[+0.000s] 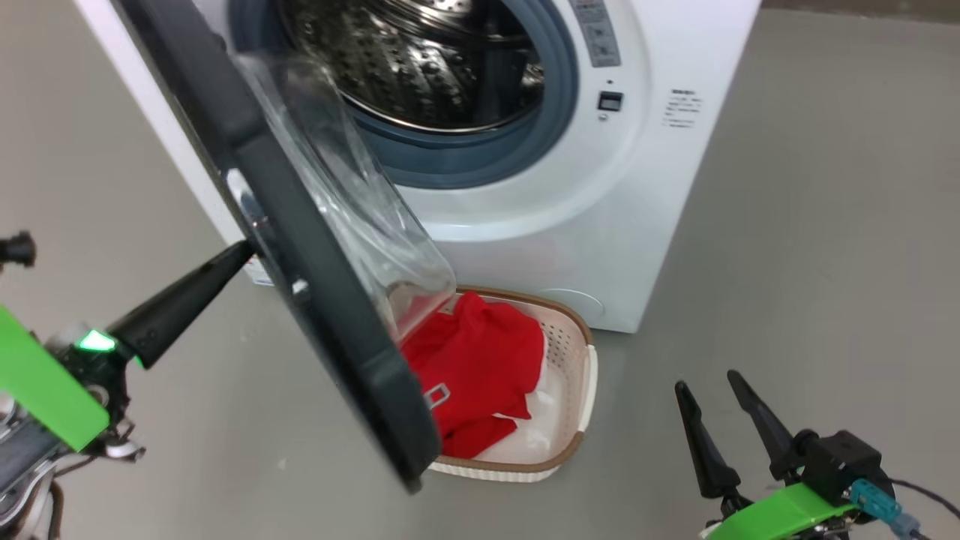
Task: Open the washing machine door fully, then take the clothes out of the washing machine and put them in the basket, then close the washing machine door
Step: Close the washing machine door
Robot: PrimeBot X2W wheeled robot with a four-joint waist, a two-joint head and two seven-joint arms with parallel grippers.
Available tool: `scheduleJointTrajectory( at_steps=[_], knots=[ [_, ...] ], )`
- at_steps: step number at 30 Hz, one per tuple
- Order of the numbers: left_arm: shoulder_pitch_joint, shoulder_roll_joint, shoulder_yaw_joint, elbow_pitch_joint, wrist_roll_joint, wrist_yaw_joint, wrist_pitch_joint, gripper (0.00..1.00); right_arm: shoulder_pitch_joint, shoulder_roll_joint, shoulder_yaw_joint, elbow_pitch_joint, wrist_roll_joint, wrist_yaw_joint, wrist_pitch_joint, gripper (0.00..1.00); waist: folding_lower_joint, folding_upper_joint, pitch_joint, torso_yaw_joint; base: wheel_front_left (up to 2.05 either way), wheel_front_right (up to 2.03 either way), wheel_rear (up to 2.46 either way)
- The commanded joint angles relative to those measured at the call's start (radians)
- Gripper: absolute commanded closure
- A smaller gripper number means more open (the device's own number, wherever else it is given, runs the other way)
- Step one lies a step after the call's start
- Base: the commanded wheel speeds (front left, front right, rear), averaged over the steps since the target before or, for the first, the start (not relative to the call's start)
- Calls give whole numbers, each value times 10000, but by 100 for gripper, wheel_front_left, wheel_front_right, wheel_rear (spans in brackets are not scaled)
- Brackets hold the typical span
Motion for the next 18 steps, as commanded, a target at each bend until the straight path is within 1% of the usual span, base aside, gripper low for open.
scheduleJointTrajectory(
  at_steps=[1, 6, 11, 12, 18],
  knots=[
    [-759, 283, 307, -300, 213, -69, -131, 100, -495, -53, 160, -296, 141, 48, -65, 0, 0, -1, 328, -464, 0, 0, 0],
    [-1290, 268, 10, -86, 543, -69, -453, 100, -665, -53, 105, -382, 225, 48, -65, 0, 0, -1, 643, -984, 0, 0, 0],
    [-1921, 312, -315, 340, 852, -69, -1038, 100, -865, -53, 119, -482, 372, 48, -65, 0, 0, -1, 993, -1528, 0, 0, 0],
    [-1921, 312, -315, 340, 852, -69, -1038, 100, -865, -53, 119, -482, 372, 48, -65, 0, 0, -1, 993, -1528, 0, 0, 0],
    [-2821, 545, -669, 1009, 1058, -69, -1764, 100, -1135, -53, 151, -587, 580, 48, -65, 0, 0, -1, 1486, -2168, 0, 0, 0]
  ],
)
